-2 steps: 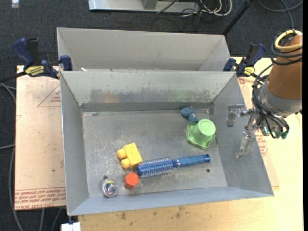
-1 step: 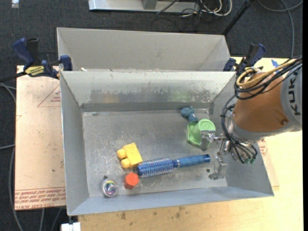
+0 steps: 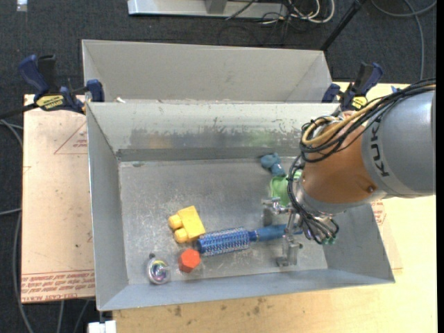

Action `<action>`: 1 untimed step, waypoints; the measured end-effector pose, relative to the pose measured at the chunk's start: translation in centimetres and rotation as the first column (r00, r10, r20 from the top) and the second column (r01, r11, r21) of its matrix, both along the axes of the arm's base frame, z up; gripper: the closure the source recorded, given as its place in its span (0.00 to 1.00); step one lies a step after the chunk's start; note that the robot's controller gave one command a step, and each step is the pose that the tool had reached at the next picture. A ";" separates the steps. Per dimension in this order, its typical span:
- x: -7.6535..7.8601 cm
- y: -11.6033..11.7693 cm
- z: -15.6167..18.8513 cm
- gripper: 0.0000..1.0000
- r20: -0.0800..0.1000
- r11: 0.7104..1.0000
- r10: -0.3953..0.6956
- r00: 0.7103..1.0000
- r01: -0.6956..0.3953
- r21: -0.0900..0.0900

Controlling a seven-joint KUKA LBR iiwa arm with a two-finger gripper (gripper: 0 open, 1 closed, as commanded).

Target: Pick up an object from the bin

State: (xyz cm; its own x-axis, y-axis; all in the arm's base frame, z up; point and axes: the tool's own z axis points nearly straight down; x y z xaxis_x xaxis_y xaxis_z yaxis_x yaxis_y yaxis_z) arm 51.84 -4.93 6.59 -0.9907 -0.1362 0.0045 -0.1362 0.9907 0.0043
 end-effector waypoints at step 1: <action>0.1 -0.3 0.4 1.00 0.005 1.000 -0.004 1.000 0.004 -0.003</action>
Offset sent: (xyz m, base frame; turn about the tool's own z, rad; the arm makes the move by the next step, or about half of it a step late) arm 0.0000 0.0000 0.0000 0.0000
